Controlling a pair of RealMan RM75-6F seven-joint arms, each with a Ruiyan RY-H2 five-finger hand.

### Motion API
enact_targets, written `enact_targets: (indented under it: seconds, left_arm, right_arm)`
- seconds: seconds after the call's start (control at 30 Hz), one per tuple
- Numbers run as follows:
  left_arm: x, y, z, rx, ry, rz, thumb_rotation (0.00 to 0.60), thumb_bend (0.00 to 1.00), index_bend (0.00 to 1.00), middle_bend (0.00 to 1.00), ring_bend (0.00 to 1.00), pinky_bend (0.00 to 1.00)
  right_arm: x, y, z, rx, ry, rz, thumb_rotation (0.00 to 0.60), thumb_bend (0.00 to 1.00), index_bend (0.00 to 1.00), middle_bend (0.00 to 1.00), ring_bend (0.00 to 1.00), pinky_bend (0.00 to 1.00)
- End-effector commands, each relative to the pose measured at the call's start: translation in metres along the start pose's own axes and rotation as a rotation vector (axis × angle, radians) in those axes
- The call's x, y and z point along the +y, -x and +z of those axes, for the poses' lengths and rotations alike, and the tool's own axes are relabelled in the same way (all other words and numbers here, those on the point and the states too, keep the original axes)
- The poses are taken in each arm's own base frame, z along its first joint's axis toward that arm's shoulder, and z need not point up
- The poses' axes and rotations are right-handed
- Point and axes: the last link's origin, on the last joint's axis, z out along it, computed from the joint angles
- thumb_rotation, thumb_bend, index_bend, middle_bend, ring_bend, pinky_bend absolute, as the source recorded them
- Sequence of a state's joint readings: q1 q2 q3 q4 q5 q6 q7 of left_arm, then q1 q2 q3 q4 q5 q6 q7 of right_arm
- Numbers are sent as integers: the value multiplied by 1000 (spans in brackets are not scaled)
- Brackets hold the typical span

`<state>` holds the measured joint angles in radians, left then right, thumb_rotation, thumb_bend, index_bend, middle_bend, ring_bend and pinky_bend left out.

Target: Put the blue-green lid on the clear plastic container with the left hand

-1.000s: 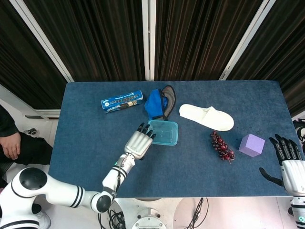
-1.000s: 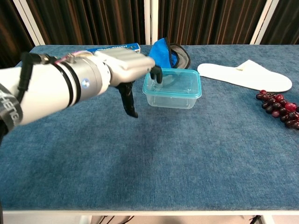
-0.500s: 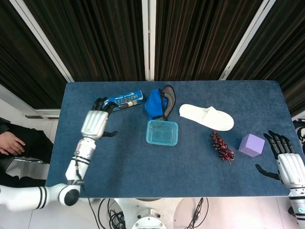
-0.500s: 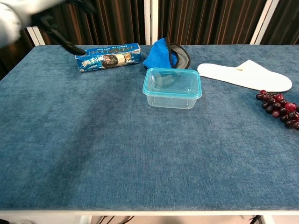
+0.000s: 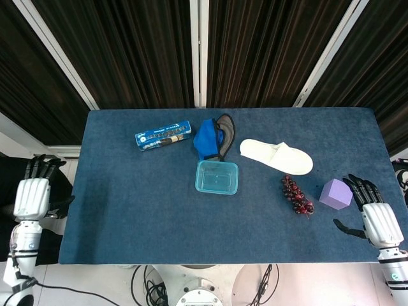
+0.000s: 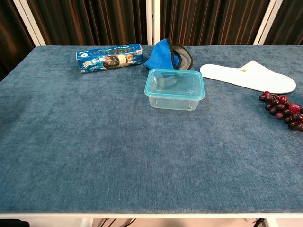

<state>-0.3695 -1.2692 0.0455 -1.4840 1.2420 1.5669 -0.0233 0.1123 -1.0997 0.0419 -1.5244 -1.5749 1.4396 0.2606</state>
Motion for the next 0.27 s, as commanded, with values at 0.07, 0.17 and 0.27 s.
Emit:
enact_targets:
  seconds: [0.07, 0.17, 0.27]
  left_arm:
    - [-6, -4, -34, 5, -18, -13, 600, 0, 206, 166, 0, 0]
    - [-7, -1, -49, -17, -40, -8, 600, 0, 206, 164, 0, 0]
    - [-7, 3, -61, -39, -72, -9, 600, 0, 206, 164, 0, 0]
  right_arm:
    - [-4, 2, -10, 17, 20, -1, 600, 124, 0, 0, 0, 0]
    - [-5, 5, -15, 16, 31, -6, 600, 124, 0, 0, 0, 0]
    - [-6, 7, -19, 27, 35, -13, 600, 124, 0, 0, 0, 0]
